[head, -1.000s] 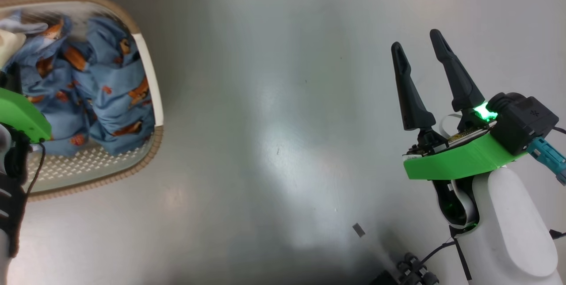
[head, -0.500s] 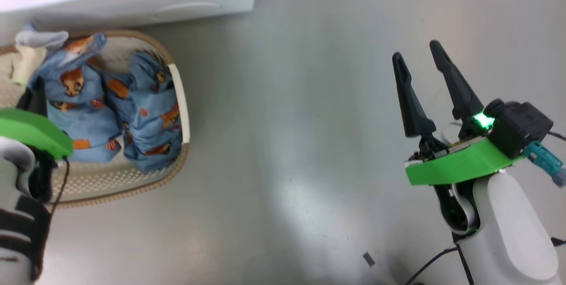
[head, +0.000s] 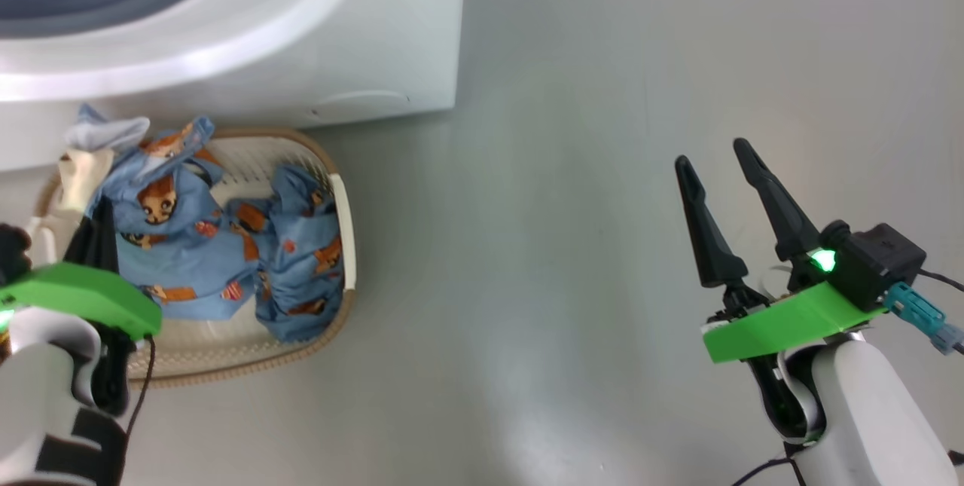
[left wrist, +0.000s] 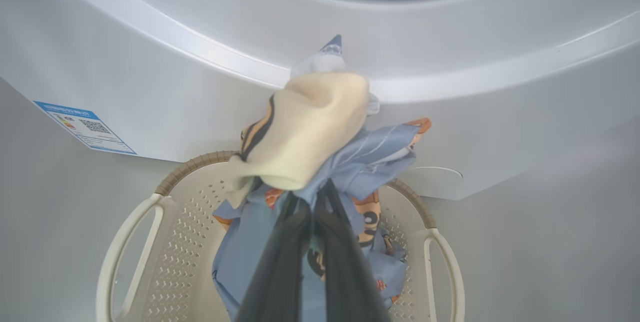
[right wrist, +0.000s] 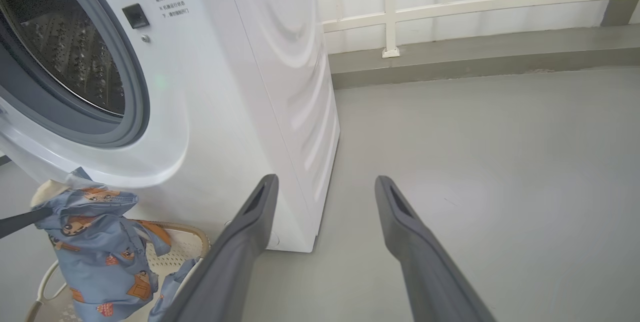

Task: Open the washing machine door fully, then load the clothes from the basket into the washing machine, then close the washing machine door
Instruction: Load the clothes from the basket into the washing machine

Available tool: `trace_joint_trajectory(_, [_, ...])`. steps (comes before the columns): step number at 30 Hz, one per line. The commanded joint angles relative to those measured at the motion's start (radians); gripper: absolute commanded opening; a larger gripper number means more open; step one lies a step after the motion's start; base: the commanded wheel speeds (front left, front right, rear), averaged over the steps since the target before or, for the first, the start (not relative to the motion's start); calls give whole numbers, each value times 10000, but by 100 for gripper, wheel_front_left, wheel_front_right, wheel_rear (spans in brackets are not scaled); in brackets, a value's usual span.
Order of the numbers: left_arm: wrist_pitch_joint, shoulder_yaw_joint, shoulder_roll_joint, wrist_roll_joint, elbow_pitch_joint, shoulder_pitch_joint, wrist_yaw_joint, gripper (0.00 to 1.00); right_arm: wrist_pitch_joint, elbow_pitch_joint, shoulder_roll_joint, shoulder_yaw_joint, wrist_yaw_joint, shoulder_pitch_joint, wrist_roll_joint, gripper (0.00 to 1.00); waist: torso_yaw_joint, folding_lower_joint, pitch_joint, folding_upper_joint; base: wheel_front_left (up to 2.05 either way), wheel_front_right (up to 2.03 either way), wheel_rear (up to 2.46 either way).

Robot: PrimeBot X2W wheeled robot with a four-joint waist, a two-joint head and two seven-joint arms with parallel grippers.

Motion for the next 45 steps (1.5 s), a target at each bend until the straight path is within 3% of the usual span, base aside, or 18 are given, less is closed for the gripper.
trace_joint_trajectory(1, [-92, 500, 377, 275, -404, 392, -3, 0, -49, -192, -66, 139, 39, 353, 211, 100, 151, 0, -558, 0, 0, 0, 0])
trace_joint_trajectory(13, [-93, 1766, -461, 1823, -2911, 2148, -26, 0, -49, -90, -220, -280, 39, 1152, 343, 100, 334, 0, -1765, 0, 0, 0, 0])
trace_joint_trajectory(26, [-93, 2338, -956, 2275, -5350, 3945, -28, 0, -49, -159, -400, -655, 39, 1845, 383, 100, 519, 0, -2473, 0, 0, 0, 0])
trace_joint_trajectory(45, [-93, 2976, -1577, 2389, -7195, 5324, -28, 0, -49, -309, -266, -1009, 39, 2130, 327, 100, 502, 0, -2564, 0, 0, 0, 0])
